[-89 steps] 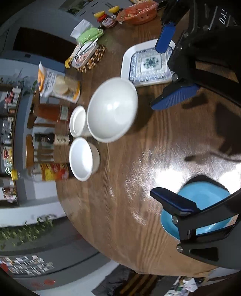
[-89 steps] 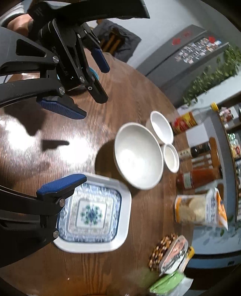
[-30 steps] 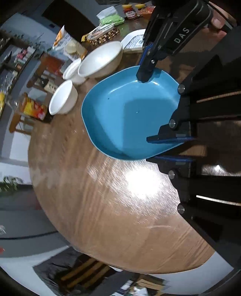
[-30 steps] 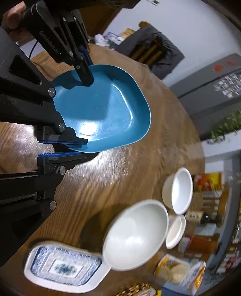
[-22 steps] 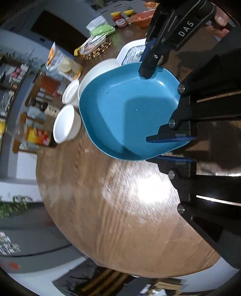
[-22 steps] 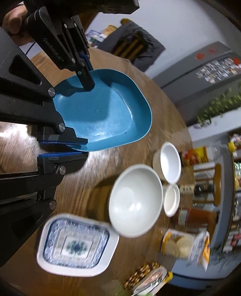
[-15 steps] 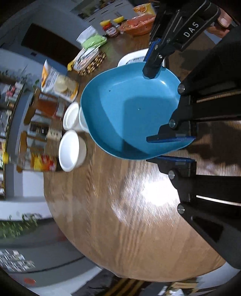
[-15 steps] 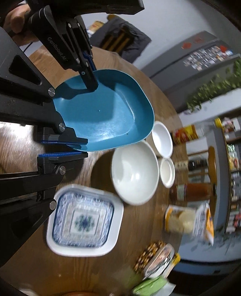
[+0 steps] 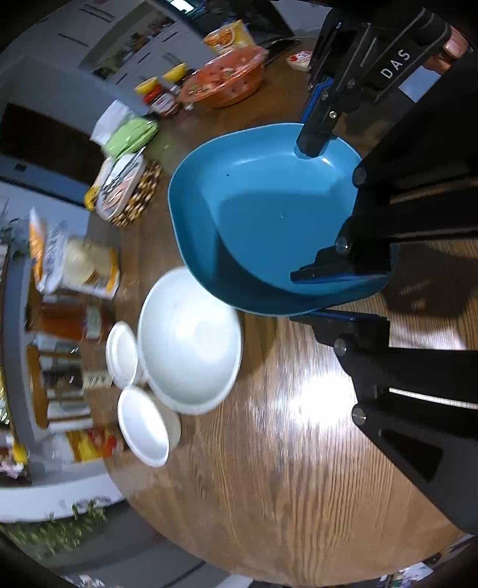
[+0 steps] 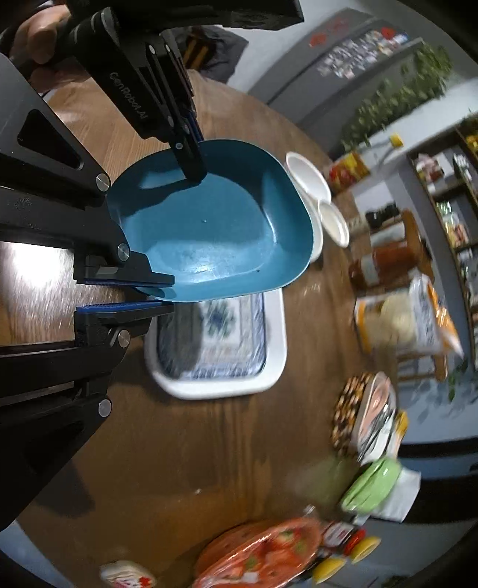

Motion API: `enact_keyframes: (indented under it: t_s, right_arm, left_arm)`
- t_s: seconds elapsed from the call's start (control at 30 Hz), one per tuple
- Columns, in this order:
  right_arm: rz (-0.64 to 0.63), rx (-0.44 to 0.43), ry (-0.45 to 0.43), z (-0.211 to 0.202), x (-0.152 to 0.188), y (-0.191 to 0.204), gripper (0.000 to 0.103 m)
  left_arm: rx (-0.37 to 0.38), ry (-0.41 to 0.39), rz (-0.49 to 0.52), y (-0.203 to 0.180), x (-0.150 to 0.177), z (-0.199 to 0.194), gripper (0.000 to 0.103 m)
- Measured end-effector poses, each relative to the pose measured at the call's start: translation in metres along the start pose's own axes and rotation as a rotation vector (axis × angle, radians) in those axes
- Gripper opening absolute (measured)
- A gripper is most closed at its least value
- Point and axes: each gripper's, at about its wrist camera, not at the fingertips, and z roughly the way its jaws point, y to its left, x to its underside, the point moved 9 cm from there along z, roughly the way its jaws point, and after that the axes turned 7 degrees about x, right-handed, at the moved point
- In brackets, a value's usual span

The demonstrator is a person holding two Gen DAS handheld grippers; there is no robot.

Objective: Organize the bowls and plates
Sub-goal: 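Lift the teal-blue plate with both grippers and carry it over the stacked plates, then lower the teal-blue plate onto the stacked patterned plates with both grippers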

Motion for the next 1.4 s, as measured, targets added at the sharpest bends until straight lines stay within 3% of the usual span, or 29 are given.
enact_keyframes:
  t_s: [0.47,1.4]
  right_arm:
    - [0.117,0.033,0.033,0.017,-0.005,-0.05,0.01]
    - [0.091,0.009,0.139,0.057,-0.006,-0.04,0.012]
  left_arm:
    - [-0.01,0.057,0.126,-0.047,-0.03,0.048,0.013]
    - [-0.079,0.121,0.112,-0.024,-0.034,0.078,0.015]
